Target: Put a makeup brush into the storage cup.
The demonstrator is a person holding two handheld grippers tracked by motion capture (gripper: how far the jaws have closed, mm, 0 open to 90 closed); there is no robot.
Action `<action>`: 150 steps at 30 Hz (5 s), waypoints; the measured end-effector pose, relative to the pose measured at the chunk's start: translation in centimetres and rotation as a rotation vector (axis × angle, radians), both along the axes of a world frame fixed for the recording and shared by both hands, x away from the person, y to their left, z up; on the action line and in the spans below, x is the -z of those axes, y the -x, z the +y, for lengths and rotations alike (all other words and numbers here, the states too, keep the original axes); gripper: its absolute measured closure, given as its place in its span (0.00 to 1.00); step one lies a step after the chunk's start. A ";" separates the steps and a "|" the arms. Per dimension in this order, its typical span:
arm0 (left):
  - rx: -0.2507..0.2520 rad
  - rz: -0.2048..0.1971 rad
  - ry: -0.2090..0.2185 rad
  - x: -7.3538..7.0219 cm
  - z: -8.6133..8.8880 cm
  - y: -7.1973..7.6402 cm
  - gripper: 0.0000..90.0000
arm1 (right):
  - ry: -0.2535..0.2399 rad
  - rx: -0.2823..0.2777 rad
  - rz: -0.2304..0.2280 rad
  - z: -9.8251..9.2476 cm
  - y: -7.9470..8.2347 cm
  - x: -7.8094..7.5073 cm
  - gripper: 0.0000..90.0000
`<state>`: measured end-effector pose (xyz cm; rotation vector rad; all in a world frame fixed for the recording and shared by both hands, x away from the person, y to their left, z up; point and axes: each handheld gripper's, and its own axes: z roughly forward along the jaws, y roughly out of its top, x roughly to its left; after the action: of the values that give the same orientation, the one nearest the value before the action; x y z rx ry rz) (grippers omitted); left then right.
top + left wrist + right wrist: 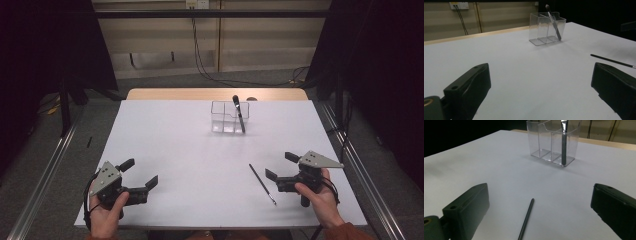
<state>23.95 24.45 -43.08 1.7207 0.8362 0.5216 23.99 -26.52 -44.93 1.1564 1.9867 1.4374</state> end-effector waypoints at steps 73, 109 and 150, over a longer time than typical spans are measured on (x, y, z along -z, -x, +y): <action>0.001 0.004 -0.022 0.1 -0.2 -0.3 0.03 | 0.716 -0.267 0.733 7.1 -3.8 0.4 0.29; 0.004 0.003 -0.026 0.1 -0.3 -0.2 0.03 | 0.738 -0.245 0.807 7.4 -4.1 -0.3 0.95; -0.002 -0.001 -0.023 0.1 0.0 -0.4 0.03 | 0.377 -0.239 0.525 3.8 -3.4 -1.9 0.96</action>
<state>24.30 24.42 -43.15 1.7402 0.8347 0.5350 27.39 -22.70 -43.00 1.2377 2.6872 0.8392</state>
